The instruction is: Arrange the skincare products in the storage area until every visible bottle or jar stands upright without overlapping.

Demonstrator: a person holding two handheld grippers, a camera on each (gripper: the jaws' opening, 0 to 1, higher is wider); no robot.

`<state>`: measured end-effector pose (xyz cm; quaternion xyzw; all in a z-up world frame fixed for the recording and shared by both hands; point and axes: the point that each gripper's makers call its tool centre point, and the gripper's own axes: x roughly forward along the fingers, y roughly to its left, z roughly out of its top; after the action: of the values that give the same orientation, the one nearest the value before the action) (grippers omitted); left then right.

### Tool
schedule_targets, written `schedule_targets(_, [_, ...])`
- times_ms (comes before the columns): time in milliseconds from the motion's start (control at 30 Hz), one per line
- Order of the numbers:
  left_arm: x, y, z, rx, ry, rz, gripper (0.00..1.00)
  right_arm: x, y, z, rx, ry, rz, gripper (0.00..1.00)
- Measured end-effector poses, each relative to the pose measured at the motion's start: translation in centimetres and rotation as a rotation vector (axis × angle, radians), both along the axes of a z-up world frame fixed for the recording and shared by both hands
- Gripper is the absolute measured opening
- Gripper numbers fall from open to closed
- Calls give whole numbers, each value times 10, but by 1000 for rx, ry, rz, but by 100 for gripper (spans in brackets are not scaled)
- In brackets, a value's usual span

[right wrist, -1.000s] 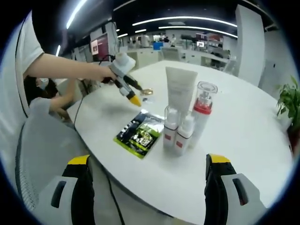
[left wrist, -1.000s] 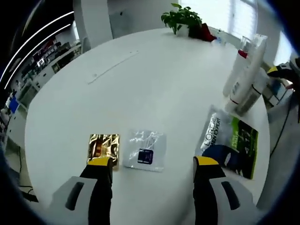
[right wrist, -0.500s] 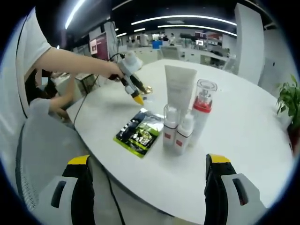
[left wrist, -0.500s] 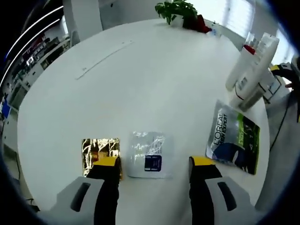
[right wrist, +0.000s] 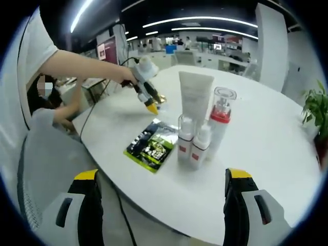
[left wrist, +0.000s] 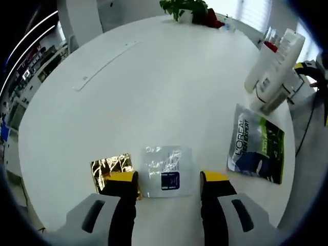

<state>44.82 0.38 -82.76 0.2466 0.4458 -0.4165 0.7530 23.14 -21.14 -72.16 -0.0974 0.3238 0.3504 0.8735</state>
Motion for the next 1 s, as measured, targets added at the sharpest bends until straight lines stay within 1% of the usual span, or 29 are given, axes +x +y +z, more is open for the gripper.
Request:
schedule_targets(67, [0, 2, 0, 1, 6, 6, 38, 0, 0, 0, 1, -1, -1, 99])
schedule_targets(167, [3, 6, -1, 1, 7, 8, 37, 0, 0, 0, 2, -2, -2, 99])
schedule_targets(433, [3, 4, 1, -5, 0, -12, 37, 1, 0, 2, 6, -4, -4, 99])
schedule_targets(567, [-4, 2, 8, 1, -14, -48, 37, 1, 0, 2, 6, -5, 0, 99])
schedule_targets(633, [-10, 2, 14, 7, -18, -55, 37, 1, 0, 2, 6, -7, 3, 99])
schedule_targets(667, [-7, 2, 15, 9, -18, -57, 37, 1, 0, 2, 6, -8, 3, 99])
schedule_targets(767, [-9, 2, 19, 12, -24, -65, 37, 1, 1, 3, 11, -12, 4, 99])
schedule_targets(800, [-14, 2, 23, 12, -28, -70, 37, 1, 1, 4, 14, -13, 4, 99])
schedule_targets(1000, [-26, -2, 36, 8, -53, -100, 37, 2, 2, 6, 26, -26, 7, 99])
